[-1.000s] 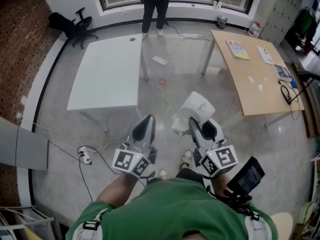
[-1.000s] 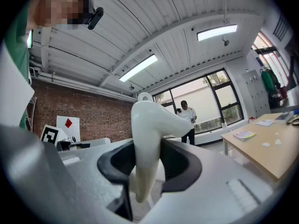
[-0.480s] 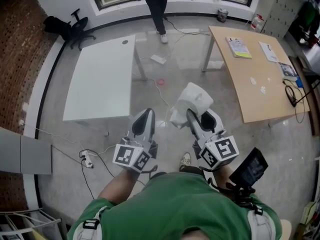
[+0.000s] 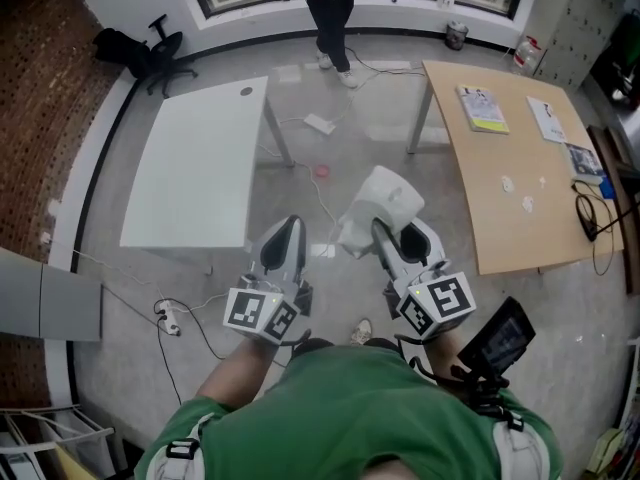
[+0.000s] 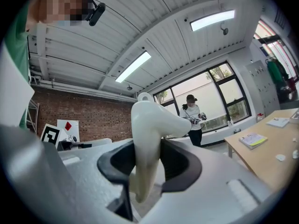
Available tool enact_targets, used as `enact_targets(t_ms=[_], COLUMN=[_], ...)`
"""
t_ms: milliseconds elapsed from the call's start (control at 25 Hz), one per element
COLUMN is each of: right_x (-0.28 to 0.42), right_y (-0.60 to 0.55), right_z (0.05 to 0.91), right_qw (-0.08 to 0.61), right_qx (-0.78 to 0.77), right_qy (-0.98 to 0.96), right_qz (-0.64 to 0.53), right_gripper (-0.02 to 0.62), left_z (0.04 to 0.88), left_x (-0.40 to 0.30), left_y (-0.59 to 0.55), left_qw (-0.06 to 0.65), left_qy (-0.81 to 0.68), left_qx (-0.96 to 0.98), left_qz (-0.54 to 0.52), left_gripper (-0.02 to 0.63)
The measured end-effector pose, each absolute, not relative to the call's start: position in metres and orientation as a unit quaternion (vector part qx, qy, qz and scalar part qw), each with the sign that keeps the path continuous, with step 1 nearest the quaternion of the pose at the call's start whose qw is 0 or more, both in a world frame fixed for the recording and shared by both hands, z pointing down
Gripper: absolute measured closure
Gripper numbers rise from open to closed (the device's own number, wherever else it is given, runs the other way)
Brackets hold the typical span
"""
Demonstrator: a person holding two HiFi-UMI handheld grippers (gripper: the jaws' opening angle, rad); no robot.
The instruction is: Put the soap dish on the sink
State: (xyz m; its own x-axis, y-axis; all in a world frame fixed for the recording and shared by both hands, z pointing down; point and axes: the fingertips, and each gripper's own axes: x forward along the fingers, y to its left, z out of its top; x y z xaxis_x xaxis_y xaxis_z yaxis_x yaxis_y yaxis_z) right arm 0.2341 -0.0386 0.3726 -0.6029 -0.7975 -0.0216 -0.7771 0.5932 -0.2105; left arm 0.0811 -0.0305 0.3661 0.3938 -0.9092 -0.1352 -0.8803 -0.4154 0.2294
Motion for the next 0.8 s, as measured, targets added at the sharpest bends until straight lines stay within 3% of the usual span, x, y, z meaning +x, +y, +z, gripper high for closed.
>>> enact_targets(t_ms=[800], right_x=[0.221], right_y=[-0.148], right_z=[0.382], right_qw=[0.04], right_qx=[-0.427], right_qy=[0.898], right_qz=[-0.095], right_gripper=[0.456], left_z=[0.376], left_x=[0.071], left_y=[-0.133], left_qw=[0.069], left_qy=[-0.552], left_qx=[0.821], left_qz=[-0.127], left_gripper=[0.599])
